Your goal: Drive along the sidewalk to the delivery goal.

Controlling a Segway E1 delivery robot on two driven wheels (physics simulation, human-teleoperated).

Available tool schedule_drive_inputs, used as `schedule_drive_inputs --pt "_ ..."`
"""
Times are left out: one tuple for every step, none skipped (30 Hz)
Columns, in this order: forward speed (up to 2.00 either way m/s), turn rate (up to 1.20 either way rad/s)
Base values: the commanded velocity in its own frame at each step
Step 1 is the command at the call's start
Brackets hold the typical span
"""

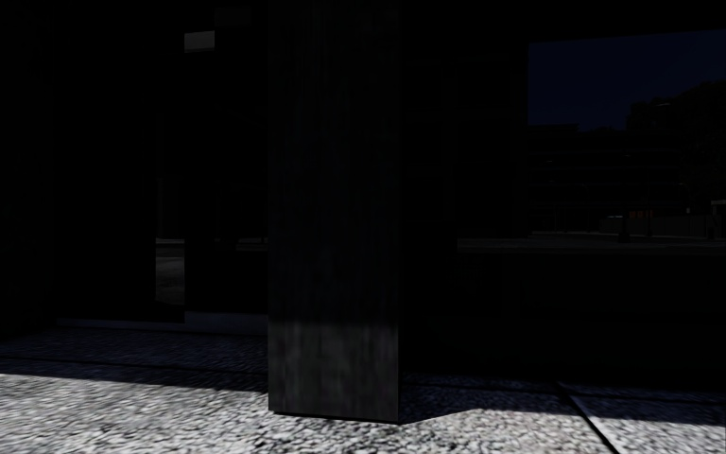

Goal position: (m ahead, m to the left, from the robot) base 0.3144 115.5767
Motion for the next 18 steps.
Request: schedule_drive_inputs --pt "0.00 0.00" --pt "0.00 0.00" --pt "0.00 0.00" --pt "0.00 0.00" --pt "0.00 0.00" --pt "0.00 0.00" --pt "0.00 0.00" --pt "0.00 0.00" --pt "0.00 0.00" --pt "0.00 0.00" --pt "0.00 0.00" --pt "0.00 0.00" --pt "0.00 0.00" --pt "0.00 0.00" --pt "0.00 0.00" --pt "0.00 0.00" --pt "0.00 0.00" --pt "0.00 0.00"
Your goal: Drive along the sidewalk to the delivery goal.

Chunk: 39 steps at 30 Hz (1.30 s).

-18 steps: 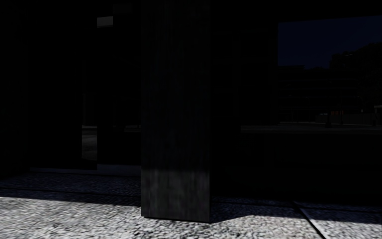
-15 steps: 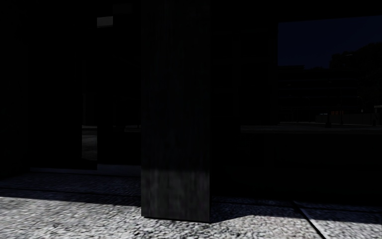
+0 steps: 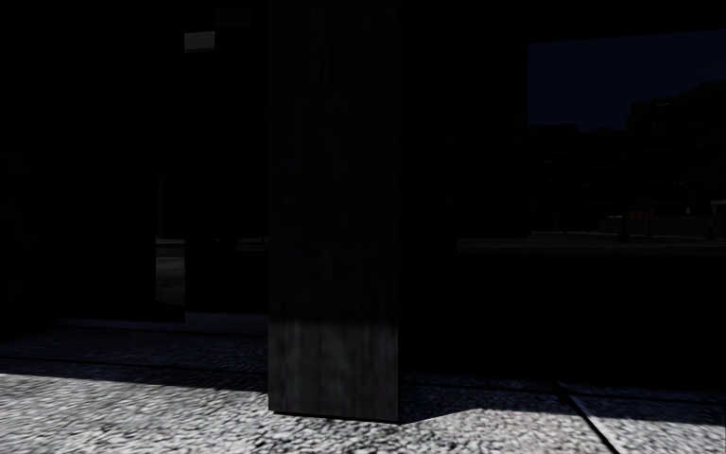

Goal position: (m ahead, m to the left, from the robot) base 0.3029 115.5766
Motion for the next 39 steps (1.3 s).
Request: schedule_drive_inputs --pt "0.00 0.00" --pt "0.00 0.00" --pt "0.00 0.00" --pt "0.00 0.00" --pt "0.00 0.00" --pt "0.00 0.00" --pt "0.00 0.00" --pt "0.00 0.00" --pt "0.00 0.00" --pt "0.00 0.00" --pt "0.00 0.00" --pt "0.00 0.00" --pt "-0.07 0.07" --pt "-0.32 0.19" --pt "-0.57 0.25" --pt "-0.65 0.31" --pt "-0.65 0.31" --pt "-0.67 0.36" --pt "-0.67 0.44" --pt "-0.67 0.48" --pt "-0.67 0.48" --pt "-0.67 0.48" --pt "-0.67 0.49" --pt "-0.67 0.49" --pt "-0.67 0.52" --pt "-0.67 0.52" --pt "-0.67 0.54" --pt "-0.67 0.56" --pt "-0.66 0.58" --pt "-0.64 0.63" --pt "-0.64 0.63" --pt "-0.64 0.65" --pt "-0.64 0.67" --pt "-0.63 0.68" --pt "-0.63 0.68" --pt "-0.63 0.73" --pt "-0.63 0.78" --pt "-0.63 0.81" --pt "-0.63 0.82"
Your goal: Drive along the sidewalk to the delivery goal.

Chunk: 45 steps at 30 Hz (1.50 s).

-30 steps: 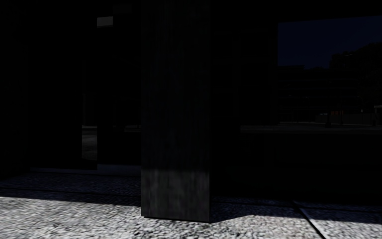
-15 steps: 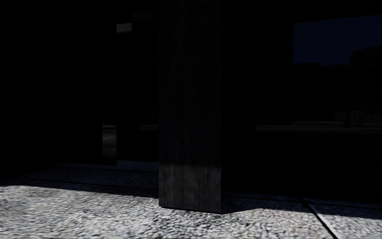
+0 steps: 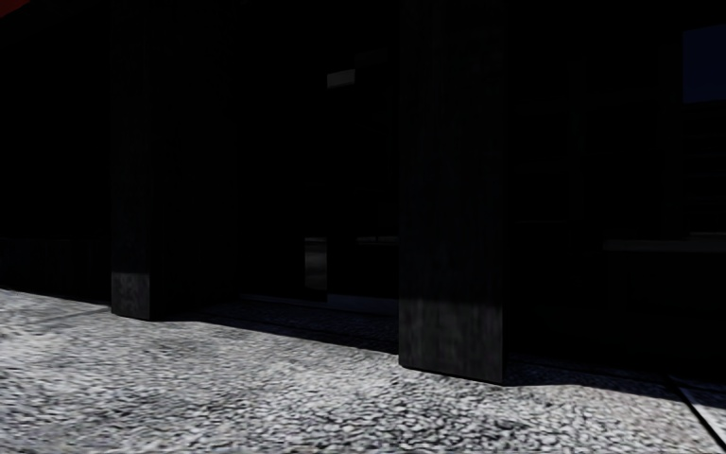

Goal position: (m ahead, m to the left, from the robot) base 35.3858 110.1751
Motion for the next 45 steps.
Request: schedule_drive_inputs --pt "-0.63 0.82" --pt "-0.63 0.83" --pt "-0.63 0.87" --pt "-0.63 0.91" --pt "-0.63 0.91" --pt "-0.63 0.93" --pt "-0.63 0.93" --pt "-0.63 0.93" --pt "-0.63 0.93" --pt "-0.63 0.93" --pt "-0.63 0.93" --pt "-0.63 0.93" --pt "-0.63 0.93" --pt "-0.63 0.93" --pt "-0.63 0.93" --pt "-0.68 0.93" --pt "-0.71 0.93" --pt "-0.71 0.93" --pt "-0.71 0.93" --pt "-0.71 0.93" --pt "-0.71 0.93" --pt "-0.71 0.93" --pt "-0.71 0.93" --pt "-0.70 0.93" --pt "-0.70 0.93" --pt "0.00 0.80" --pt "0.00 0.00" --pt "0.00 0.00" --pt "0.00 0.00" --pt "0.00 0.00" --pt "0.00 0.00" --pt "0.00 0.00" --pt "0.00 0.00" --pt "0.00 0.00" --pt "0.00 0.00" --pt "0.00 0.00" --pt "0.00 0.00" --pt "1.20 0.00" --pt "1.20 0.00" --pt "2.00 0.00" --pt "2.00 0.00" --pt "2.00 0.00" --pt "2.00 0.00" --pt "2.00 0.00" --pt "2.00 0.00"
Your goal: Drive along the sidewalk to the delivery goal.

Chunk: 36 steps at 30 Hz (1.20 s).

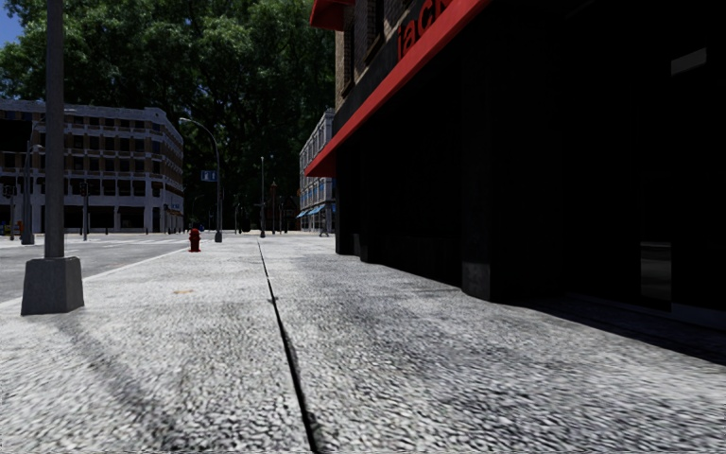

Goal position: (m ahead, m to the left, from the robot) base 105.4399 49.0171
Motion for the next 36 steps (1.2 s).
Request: schedule_drive_inputs --pt "2.00 0.00" --pt "2.00 0.06" --pt "2.00 0.09" --pt "2.00 0.11" --pt "2.00 0.11" --pt "2.00 0.17" --pt "2.00 0.22" --pt "2.00 0.29" --pt "2.00 0.31" --pt "2.00 0.31" --pt "2.00 0.31" --pt "2.00 0.31" --pt "2.00 0.32" --pt "2.00 0.32" --pt "2.00 0.32" --pt "2.00 0.33" --pt "2.00 0.33" --pt "2.00 0.33" --pt "2.00 0.33" --pt "2.00 0.34" --pt "2.00 0.34" --pt "2.00 0.35" --pt "2.00 0.36" --pt "2.00 0.36" --pt "2.00 0.36" --pt "2.00 0.36" --pt "2.00 0.36" --pt "2.00 0.36" --pt "2.00 0.36" --pt "2.00 0.25" --pt "2.00 0.09" --pt "2.00 0.00" --pt "2.00 0.00" --pt "2.00 0.00" --pt "2.00 0.00" --pt "2.00 0.00"
